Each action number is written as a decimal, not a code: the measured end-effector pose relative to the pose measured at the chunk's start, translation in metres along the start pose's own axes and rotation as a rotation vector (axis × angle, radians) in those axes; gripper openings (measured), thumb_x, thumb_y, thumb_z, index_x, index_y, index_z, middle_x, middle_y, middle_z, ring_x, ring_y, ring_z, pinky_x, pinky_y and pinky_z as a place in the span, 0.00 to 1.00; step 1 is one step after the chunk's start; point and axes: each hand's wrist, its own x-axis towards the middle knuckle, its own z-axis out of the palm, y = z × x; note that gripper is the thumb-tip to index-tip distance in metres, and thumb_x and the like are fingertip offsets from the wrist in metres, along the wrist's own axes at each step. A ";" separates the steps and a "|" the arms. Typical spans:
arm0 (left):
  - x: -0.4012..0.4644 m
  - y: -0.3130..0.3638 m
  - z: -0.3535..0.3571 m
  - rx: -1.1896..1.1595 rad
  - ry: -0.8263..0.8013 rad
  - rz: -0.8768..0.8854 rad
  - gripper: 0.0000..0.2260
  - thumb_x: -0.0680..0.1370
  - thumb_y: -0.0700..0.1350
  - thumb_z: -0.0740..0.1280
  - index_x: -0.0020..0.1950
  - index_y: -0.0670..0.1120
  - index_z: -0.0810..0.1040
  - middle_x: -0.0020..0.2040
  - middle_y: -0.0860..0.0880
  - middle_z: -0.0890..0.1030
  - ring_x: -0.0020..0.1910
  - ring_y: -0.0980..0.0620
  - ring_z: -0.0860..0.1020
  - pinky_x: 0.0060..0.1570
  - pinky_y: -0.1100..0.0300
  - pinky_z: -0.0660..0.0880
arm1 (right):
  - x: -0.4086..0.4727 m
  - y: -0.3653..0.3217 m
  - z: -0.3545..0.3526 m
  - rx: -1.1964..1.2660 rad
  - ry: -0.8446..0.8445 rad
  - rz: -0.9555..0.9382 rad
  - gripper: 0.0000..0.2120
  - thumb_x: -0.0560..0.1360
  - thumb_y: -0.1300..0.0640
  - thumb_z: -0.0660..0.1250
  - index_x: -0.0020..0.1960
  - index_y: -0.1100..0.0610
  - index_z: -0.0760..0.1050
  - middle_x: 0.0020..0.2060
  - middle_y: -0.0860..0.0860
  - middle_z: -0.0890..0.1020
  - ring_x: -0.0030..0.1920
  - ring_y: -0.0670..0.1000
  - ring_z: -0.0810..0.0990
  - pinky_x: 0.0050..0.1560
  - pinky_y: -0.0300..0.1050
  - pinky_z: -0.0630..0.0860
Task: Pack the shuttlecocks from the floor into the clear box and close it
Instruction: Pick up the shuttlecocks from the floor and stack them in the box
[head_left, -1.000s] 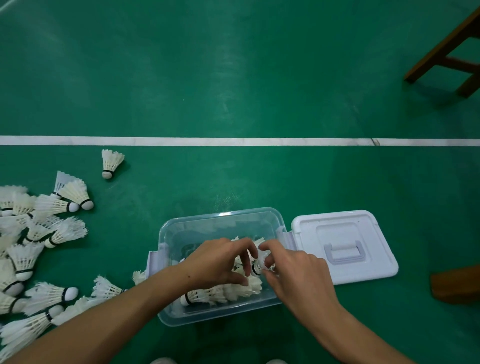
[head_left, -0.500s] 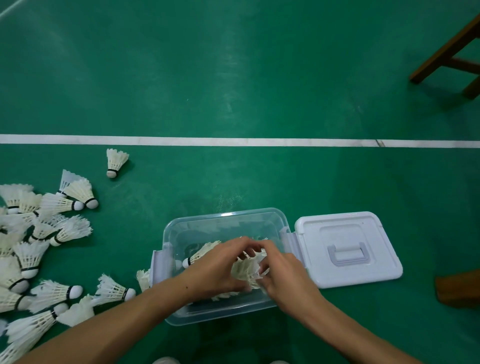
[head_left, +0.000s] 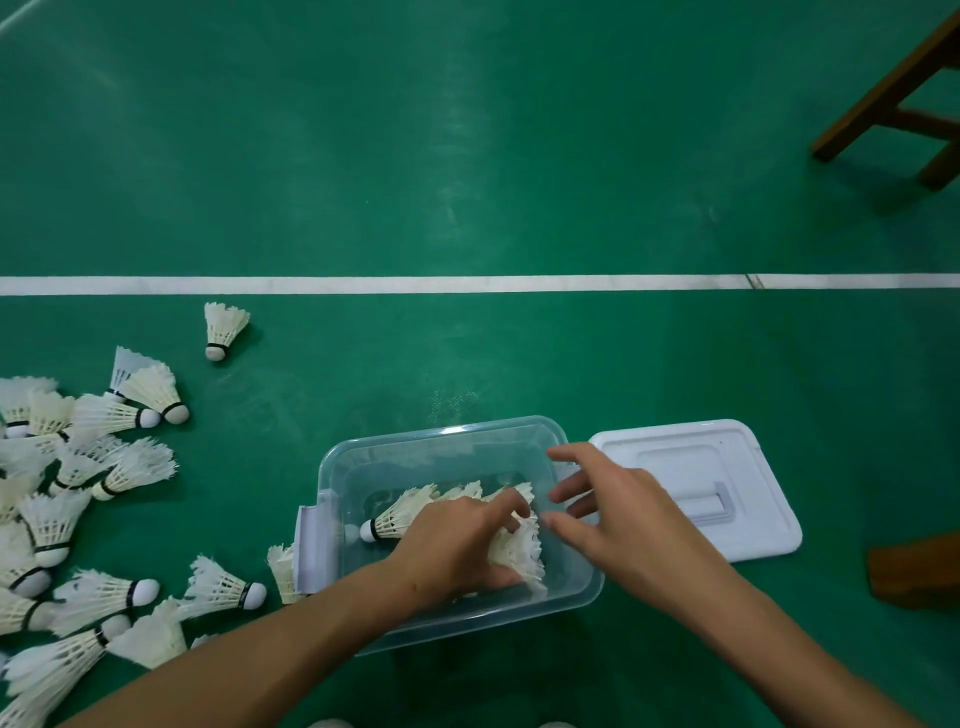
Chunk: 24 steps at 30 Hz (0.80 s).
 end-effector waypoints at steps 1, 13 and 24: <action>0.002 0.001 0.001 0.021 -0.008 0.010 0.31 0.72 0.62 0.75 0.69 0.61 0.63 0.64 0.55 0.83 0.57 0.46 0.83 0.51 0.49 0.81 | 0.001 0.003 -0.006 0.033 0.019 0.012 0.28 0.78 0.45 0.74 0.74 0.42 0.68 0.53 0.40 0.83 0.50 0.40 0.83 0.55 0.43 0.82; -0.018 -0.002 -0.012 -0.117 0.137 0.036 0.26 0.78 0.58 0.73 0.72 0.60 0.67 0.69 0.56 0.78 0.60 0.54 0.80 0.57 0.51 0.80 | 0.009 0.008 -0.015 0.172 0.105 -0.013 0.15 0.78 0.49 0.74 0.63 0.44 0.77 0.44 0.40 0.86 0.46 0.38 0.84 0.49 0.39 0.81; -0.096 -0.024 -0.093 -0.573 0.627 -0.203 0.21 0.76 0.57 0.77 0.66 0.53 0.77 0.55 0.59 0.85 0.52 0.57 0.84 0.48 0.59 0.83 | 0.030 -0.069 -0.010 -0.085 -0.009 -0.340 0.19 0.77 0.38 0.68 0.67 0.40 0.73 0.50 0.35 0.83 0.51 0.38 0.83 0.52 0.46 0.83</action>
